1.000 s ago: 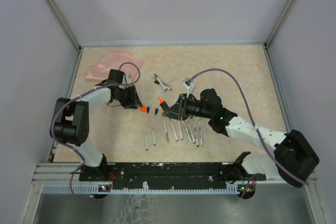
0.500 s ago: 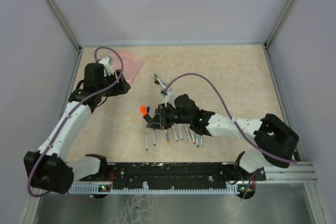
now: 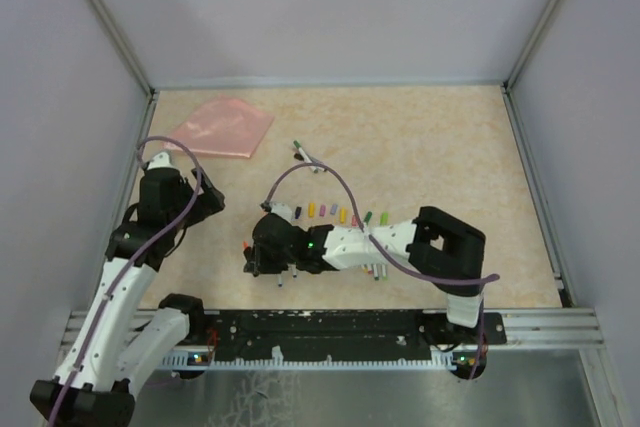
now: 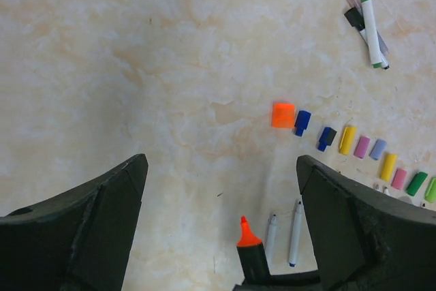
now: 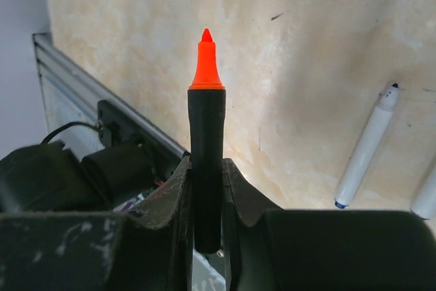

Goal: Open the pen caps
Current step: Place the pen at the center of the board.

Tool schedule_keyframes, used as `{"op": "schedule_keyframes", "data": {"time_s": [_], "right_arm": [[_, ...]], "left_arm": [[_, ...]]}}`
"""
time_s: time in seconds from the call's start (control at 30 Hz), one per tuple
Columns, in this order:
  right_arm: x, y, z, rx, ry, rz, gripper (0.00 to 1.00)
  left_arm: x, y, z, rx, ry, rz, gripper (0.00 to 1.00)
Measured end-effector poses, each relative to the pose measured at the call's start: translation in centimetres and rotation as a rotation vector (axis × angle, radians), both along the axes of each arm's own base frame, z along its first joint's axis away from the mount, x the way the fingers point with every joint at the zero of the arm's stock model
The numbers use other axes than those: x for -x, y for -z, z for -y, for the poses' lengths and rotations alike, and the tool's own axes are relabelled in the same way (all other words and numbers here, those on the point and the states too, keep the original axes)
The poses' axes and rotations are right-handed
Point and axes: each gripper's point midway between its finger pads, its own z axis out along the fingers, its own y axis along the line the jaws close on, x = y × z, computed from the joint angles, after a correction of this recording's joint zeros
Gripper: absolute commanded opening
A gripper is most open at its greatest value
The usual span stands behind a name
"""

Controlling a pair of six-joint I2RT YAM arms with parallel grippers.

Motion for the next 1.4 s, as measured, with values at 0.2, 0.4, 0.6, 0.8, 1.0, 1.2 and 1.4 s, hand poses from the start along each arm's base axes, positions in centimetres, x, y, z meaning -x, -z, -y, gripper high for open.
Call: {"op": "schedule_keyframes", "data": {"time_s": [0.2, 0.4, 0.6, 0.8, 1.0, 1.2, 1.4], "right_arm": [[0.4, 3.6, -0.6, 0.156, 0.132, -0.073, 0.0], [0.1, 3.7, 0.0, 0.236, 0.218, -0.043, 0.04], [-0.1, 5.4, 1.0, 0.301, 0.254, -0.041, 0.1], [0.1, 6.8, 1.7, 0.347, 0.261, -0.048, 0.2], [0.1, 6.9, 1.6, 0.347, 0.261, -0.05, 0.32], [0.0, 6.8, 1.6, 0.347, 0.255, -0.045, 0.37], [-0.1, 6.1, 1.6, 0.352, 0.223, -0.013, 0.38]], "left_arm": [[2.4, -0.1, -1.0, 0.042, -0.081, -0.002, 0.94], [3.7, -0.4, -1.1, 0.066, -0.095, 0.006, 0.93], [4.3, -0.7, -1.1, 0.079, -0.093, 0.016, 0.94], [5.0, -0.5, -1.1, 0.085, -0.089, 0.007, 0.94], [5.3, -0.8, -1.0, 0.094, -0.085, 0.014, 0.94], [5.4, -1.0, -1.0, 0.095, -0.084, 0.019, 0.94], [5.3, -1.2, -1.0, 0.1, -0.084, 0.021, 0.94]]}}
